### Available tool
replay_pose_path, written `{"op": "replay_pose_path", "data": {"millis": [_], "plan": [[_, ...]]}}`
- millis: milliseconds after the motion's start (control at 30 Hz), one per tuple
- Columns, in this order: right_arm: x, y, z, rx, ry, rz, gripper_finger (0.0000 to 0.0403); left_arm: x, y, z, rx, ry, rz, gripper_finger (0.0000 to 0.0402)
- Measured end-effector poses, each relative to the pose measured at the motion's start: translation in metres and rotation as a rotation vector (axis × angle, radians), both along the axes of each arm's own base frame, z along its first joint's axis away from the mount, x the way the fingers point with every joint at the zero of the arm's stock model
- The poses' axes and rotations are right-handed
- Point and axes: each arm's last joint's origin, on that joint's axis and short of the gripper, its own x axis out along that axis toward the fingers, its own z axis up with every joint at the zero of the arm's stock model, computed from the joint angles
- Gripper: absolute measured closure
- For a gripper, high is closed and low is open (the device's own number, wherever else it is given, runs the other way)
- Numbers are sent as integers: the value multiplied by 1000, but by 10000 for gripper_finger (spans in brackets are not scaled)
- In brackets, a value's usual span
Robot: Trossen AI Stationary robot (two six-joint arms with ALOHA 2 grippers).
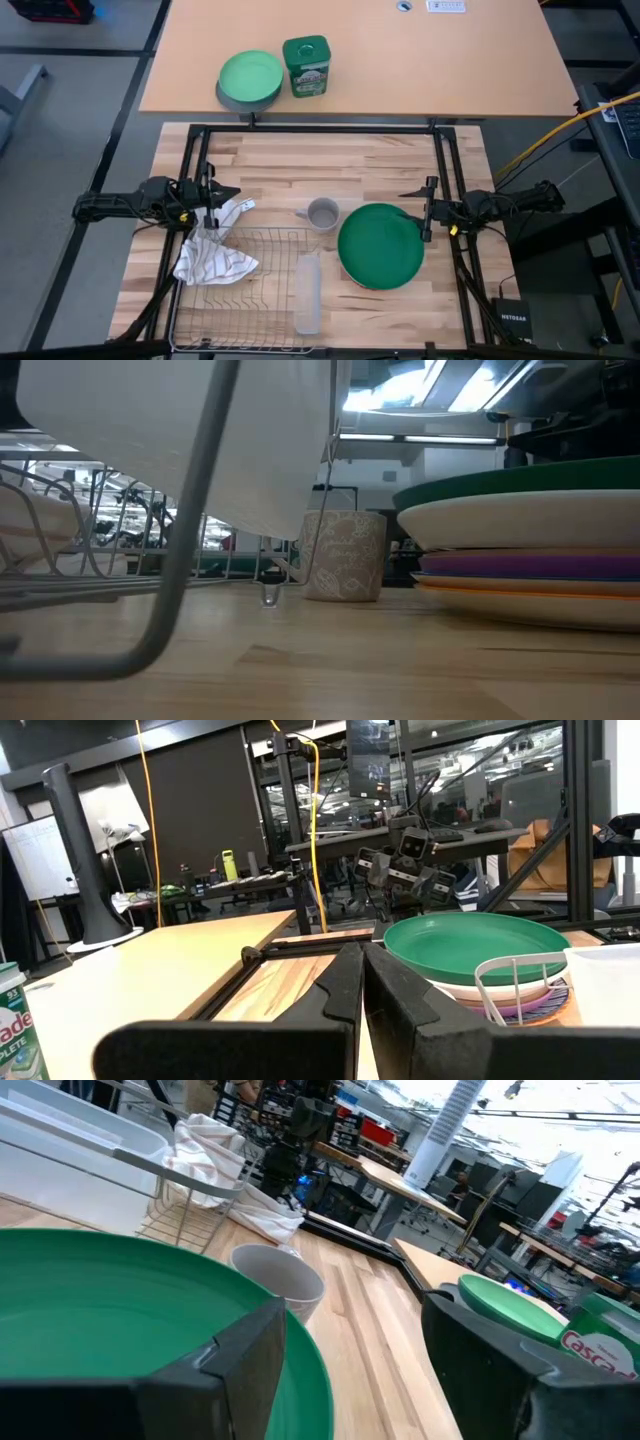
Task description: Sort dishes
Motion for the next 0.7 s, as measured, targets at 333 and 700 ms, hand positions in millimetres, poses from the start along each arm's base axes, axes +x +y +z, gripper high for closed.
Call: {"op": "replay_pose_path", "data": {"millis": [333,700], "plan": [[0,0,0,0,0,-4,164,0,0,0,0,0,0,396],[0,0,0,72,-6,12,164,0,0,0,0,0,0,396]]}}
